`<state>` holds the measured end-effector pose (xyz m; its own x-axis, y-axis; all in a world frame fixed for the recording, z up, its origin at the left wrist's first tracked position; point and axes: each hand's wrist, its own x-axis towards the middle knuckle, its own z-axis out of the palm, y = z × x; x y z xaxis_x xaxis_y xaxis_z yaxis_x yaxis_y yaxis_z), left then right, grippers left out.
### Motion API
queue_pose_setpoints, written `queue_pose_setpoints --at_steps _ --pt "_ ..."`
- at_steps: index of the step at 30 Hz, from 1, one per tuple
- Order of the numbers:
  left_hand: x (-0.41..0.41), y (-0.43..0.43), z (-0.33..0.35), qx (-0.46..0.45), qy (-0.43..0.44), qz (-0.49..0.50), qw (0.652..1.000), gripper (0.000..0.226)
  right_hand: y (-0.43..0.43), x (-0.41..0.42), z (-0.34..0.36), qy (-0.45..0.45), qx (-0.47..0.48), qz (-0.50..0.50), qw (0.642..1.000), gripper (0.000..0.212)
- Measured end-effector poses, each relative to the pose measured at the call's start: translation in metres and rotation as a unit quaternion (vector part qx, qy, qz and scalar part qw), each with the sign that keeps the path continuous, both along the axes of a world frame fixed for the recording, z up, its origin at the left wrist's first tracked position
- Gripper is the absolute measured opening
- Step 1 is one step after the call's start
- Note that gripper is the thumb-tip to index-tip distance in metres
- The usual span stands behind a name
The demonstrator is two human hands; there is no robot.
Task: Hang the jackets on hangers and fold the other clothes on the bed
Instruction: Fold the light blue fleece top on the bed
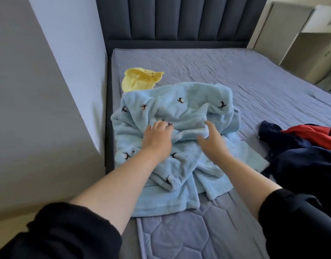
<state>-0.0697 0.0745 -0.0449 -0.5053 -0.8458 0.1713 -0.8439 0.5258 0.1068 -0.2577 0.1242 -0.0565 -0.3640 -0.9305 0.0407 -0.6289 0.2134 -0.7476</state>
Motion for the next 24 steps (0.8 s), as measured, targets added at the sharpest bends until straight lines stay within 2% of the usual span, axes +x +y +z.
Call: queue_pose_setpoints --at_steps 2,3,5,6,7,10,13,15,18,21,23,24 --pt "0.007 0.006 -0.035 0.125 -0.050 0.033 0.990 0.060 0.008 -0.005 -0.031 0.073 0.063 0.041 0.995 0.058" --pt "0.011 0.008 -0.050 0.188 -0.053 0.052 0.979 0.066 0.011 -0.007 -0.043 0.081 0.094 0.061 0.990 0.058" --pt "0.018 0.007 -0.070 0.278 -0.025 0.074 0.957 0.071 0.015 -0.006 -0.063 0.068 0.158 0.089 0.981 0.057" --pt "0.020 0.007 -0.076 0.289 0.003 0.083 0.954 0.070 0.016 -0.005 -0.069 0.071 0.177 0.096 0.977 0.054" --pt "0.020 0.005 -0.079 0.276 0.042 0.094 0.956 0.066 0.014 -0.005 -0.073 0.076 0.182 0.092 0.976 0.050" --pt "0.017 -0.006 -0.071 0.163 0.176 0.158 0.958 0.046 0.001 -0.007 -0.068 0.067 0.138 0.032 0.988 0.034" --pt "0.009 -0.022 -0.062 0.100 0.252 0.150 0.951 0.059 -0.018 -0.009 -0.056 0.107 0.060 -0.023 0.992 0.028" --pt "-0.004 -0.035 -0.058 0.130 0.263 0.130 0.947 0.064 -0.034 -0.008 -0.048 0.117 0.009 -0.037 0.992 0.040" --pt "-0.024 -0.058 -0.051 0.188 0.313 0.158 0.918 0.039 -0.068 -0.015 -0.033 0.092 -0.046 -0.040 0.994 0.061" --pt "-0.027 -0.074 -0.041 0.123 0.330 0.119 0.928 0.019 -0.104 -0.029 -0.017 0.106 0.022 -0.026 0.994 0.076" --pt "-0.023 -0.082 -0.034 0.077 0.336 0.095 0.934 0.007 -0.122 -0.037 -0.010 0.116 0.074 0.008 0.990 0.069" --pt "-0.021 -0.087 -0.030 0.064 0.337 0.092 0.935 0.004 -0.130 -0.041 -0.008 0.120 0.082 0.034 0.989 0.057"
